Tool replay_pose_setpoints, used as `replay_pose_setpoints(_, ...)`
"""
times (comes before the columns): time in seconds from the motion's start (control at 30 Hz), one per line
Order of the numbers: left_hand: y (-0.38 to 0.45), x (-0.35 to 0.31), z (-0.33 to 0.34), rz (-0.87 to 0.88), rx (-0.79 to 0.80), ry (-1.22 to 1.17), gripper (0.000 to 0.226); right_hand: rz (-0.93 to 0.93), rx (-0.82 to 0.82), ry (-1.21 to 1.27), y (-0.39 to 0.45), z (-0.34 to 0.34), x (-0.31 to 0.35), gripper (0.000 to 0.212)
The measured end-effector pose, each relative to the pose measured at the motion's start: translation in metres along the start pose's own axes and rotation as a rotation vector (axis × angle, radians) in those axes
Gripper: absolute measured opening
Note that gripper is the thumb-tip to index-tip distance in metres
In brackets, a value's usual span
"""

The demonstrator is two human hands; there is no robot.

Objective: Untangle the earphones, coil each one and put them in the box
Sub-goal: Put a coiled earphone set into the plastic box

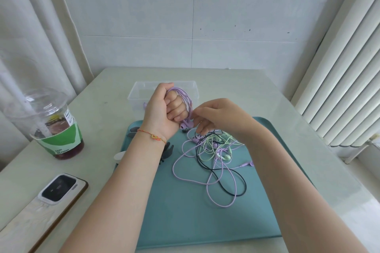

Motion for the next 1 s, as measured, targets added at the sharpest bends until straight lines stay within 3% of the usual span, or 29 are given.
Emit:
replay_pose_setpoints(0.1, -0.002, 0.001, 0.002, 0.038, -0.020, 0.109, 0.055, -0.018, -0.011, -0.081, 0.002, 0.002, -0.004, 0.031)
replay_pose_setpoints(0.27, -0.006, 0.007, 0.010, 0.035, 0.016, 0.173, 0.054, -0.087, -0.108, -0.220, 0.007, -0.004, -0.003, 0.026)
replay_pose_setpoints(0.43, -0.009, 0.009, 0.015, 0.049, 0.066, 0.150, 0.053, -0.126, -0.100, -0.012, 0.006, 0.000, 0.004, 0.023)
replay_pose_setpoints(0.6, -0.007, 0.005, 0.014, -0.003, 0.132, -0.004, 0.053, -0.076, 0.020, 0.165, 0.002, 0.009, 0.002, 0.021)
replay_pose_setpoints(0.83, 0.007, 0.011, -0.004, 0.026, -0.074, 0.150, 0.055, -0.096, -0.201, -0.055, 0.012, -0.010, -0.009, 0.012)
replay_pose_setpoints(1.0, 0.014, 0.001, -0.013, 0.242, -0.149, 0.408, 0.060, -0.067, -0.253, 0.031, 0.013, -0.016, -0.008, 0.018)
Point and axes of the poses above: each hand's wrist, its own y-axis towards the middle knuckle, its own z-axis out of the palm, x = y × z, the point moved 10 cm from there along y, towards the middle knuckle, and after that the axes turned 12 degrees about -x, right-handed, at the moved point
